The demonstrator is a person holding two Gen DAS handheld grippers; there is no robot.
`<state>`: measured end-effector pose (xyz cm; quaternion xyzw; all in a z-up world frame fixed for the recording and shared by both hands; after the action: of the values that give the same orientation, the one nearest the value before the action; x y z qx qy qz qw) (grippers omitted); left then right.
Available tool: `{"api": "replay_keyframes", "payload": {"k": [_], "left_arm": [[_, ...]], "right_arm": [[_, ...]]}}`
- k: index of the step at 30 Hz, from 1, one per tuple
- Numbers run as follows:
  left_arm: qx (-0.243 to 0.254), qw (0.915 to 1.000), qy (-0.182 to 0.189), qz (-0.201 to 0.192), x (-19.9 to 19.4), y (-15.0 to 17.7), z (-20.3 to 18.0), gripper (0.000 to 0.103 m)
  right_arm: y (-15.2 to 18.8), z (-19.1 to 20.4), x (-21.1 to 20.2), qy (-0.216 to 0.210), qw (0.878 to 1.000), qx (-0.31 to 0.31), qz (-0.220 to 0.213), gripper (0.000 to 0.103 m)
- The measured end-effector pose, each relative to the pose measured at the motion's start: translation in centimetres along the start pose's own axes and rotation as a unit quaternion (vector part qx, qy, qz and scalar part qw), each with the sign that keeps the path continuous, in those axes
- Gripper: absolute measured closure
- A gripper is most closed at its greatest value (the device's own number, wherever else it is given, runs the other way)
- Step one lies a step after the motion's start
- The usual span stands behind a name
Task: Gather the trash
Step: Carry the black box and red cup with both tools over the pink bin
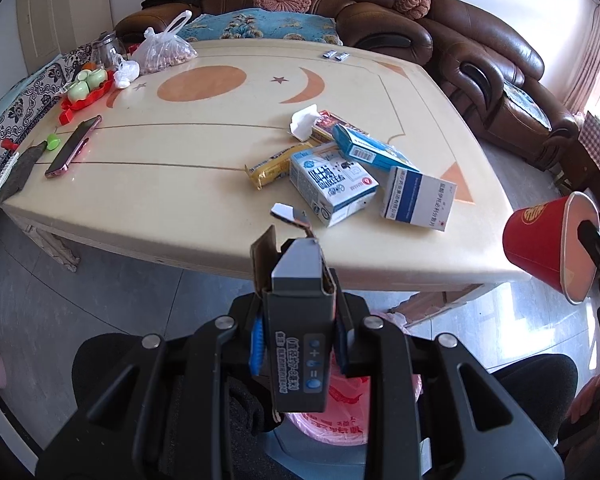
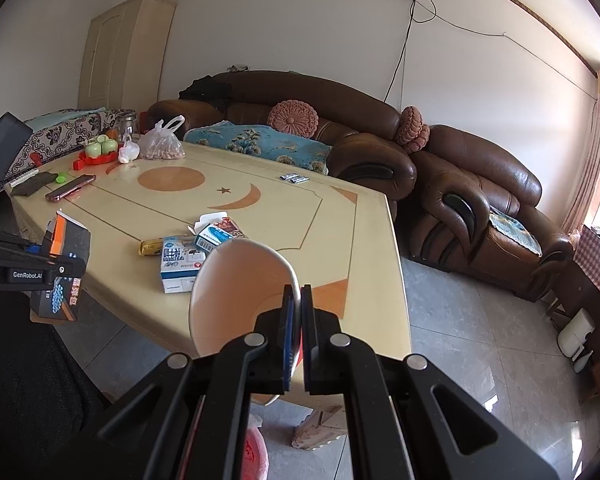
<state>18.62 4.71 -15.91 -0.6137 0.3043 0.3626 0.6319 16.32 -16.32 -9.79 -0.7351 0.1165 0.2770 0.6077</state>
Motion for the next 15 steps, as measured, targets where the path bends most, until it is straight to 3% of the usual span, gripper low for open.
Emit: {"api": "replay_keyframes", "payload": {"k": [7,15], "left_arm": [[0.029,0.9994,0.018,0.01,-0.2,2.9,-1.8,0.077],[0.029,0.9987,0.03,0.027,0.7,5.2,-2.5,0.077]], "right_arm": [[1.7,1.3,-1.5,-0.002,1.0,-0.002,0.008,0.099],[3.4,3.3,-1.9,-0.012,1.0,0.002,0.025,0.099]]}}
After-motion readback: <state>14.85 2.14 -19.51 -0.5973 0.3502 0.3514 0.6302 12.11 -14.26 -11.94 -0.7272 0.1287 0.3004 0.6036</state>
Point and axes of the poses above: each gripper's, at about its wrist camera, not at the fingertips, and x roughly the way its jaws point, z to its left, y to its underside, the point moved 10 cm from there along x, roughly the way its jaws point, and after that the axes turned 9 degrees about -y, right-handed, at the moved point
